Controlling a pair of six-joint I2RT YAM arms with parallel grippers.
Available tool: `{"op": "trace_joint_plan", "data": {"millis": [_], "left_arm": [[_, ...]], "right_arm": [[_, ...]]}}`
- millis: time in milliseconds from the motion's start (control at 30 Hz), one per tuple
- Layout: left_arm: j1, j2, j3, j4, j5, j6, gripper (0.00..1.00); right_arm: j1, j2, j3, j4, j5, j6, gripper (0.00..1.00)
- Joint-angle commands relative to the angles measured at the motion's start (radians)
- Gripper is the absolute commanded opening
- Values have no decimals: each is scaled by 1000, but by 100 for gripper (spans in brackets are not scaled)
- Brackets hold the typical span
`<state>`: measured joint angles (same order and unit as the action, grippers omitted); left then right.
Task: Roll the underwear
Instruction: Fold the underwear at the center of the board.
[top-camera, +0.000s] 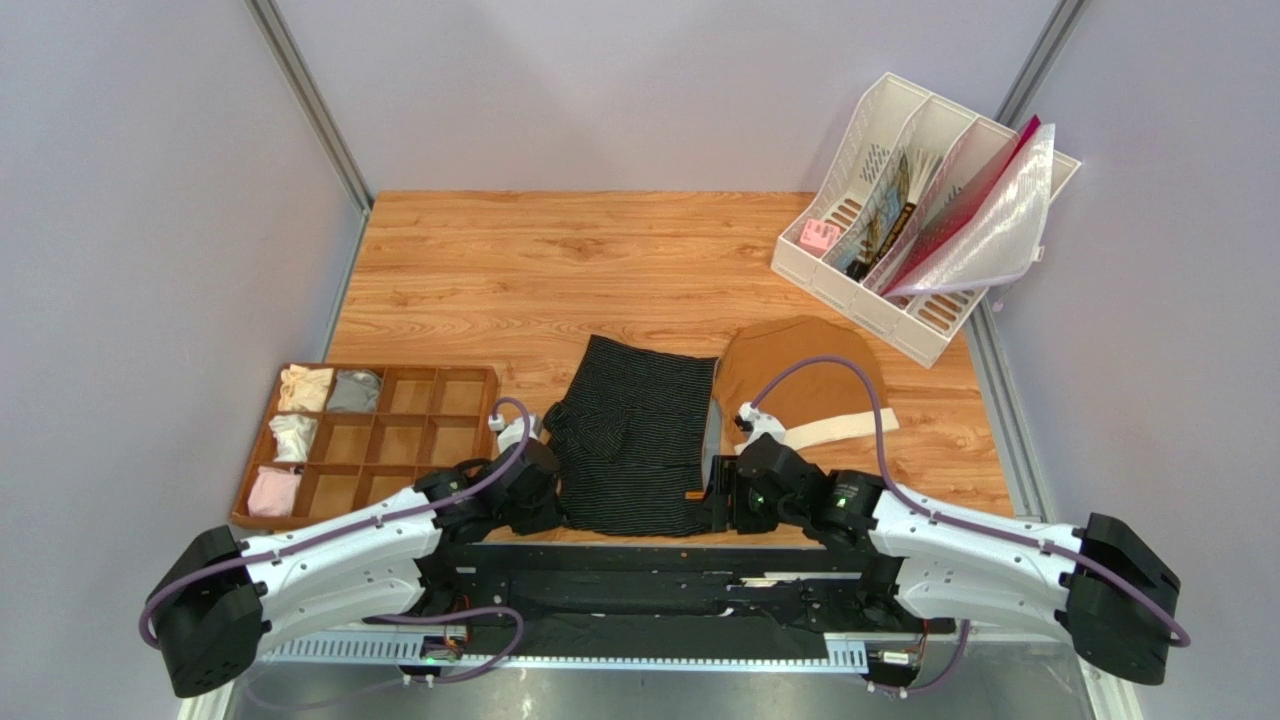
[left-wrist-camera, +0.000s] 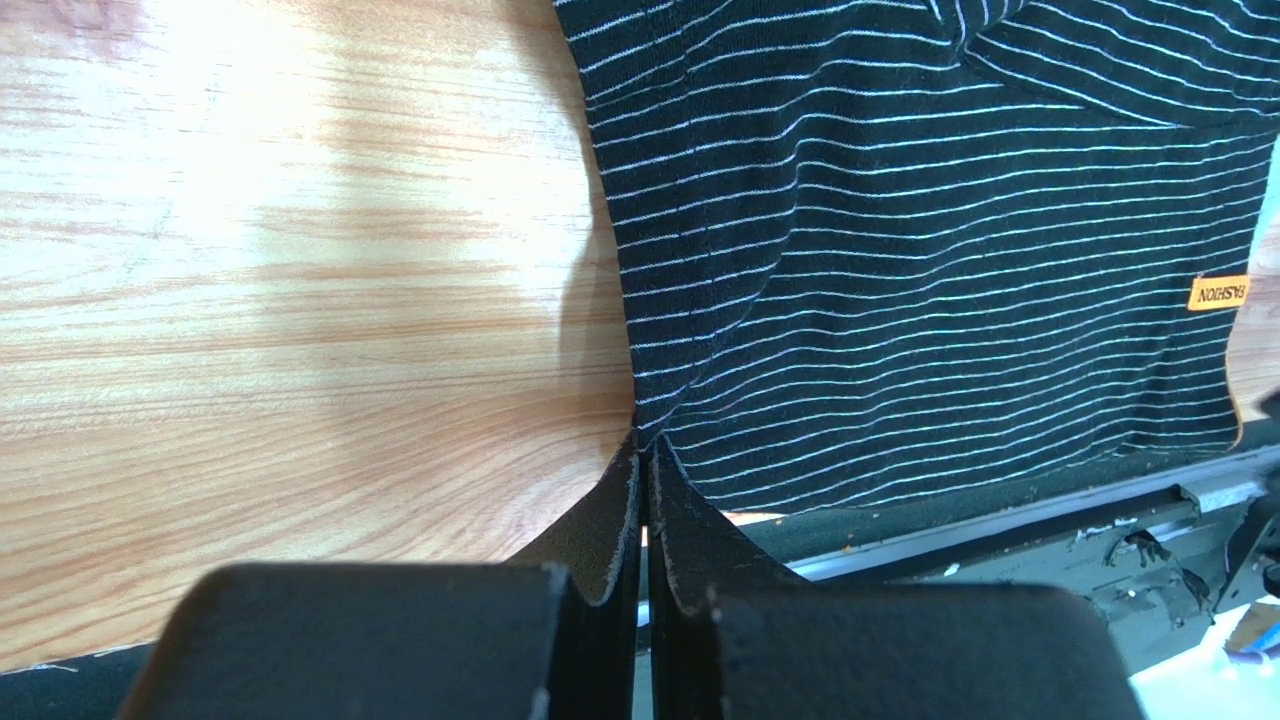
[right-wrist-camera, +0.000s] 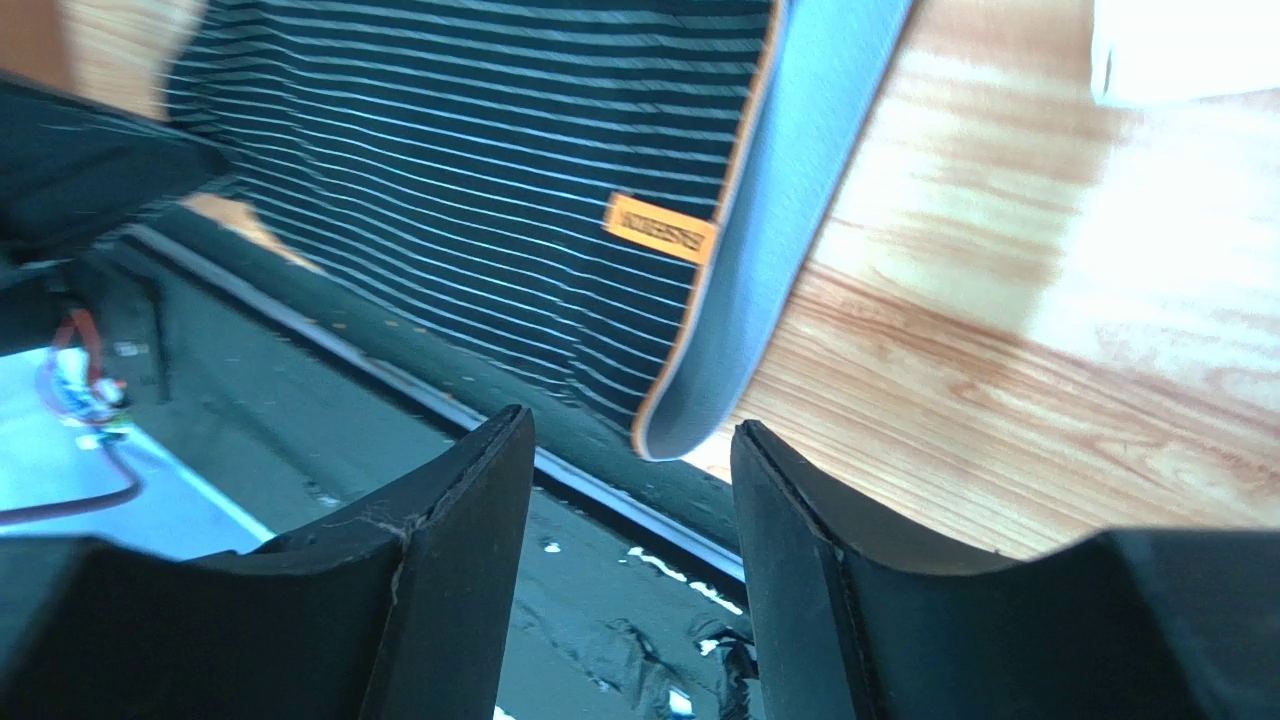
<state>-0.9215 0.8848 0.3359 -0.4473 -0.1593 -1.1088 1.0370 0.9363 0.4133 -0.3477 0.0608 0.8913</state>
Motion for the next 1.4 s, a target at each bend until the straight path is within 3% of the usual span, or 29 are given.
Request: {"op": "trace_joint_plan", "data": {"millis": [0, 267, 567, 833, 1033, 1367], "left_arm": [[-4, 0, 40, -2, -3, 18, 0], [-4, 3, 38, -1, -2, 24, 0], [-4, 2, 35, 1, -2, 24, 0], [-4, 3, 34, 5, 1, 27, 0], [-4, 0, 31, 2, 3, 29, 0], [-4, -53, 106, -56, -3, 55, 0]], "right_arm": [[17, 42, 1, 38, 30, 55, 55], [20, 116, -13, 98, 19, 78, 54], [32, 144, -18, 69, 33, 113, 45], [37, 151, -38, 88, 39, 126, 30], [44, 154, -30, 76, 43, 121, 1], [64, 44, 65, -42, 69, 89, 0]]}}
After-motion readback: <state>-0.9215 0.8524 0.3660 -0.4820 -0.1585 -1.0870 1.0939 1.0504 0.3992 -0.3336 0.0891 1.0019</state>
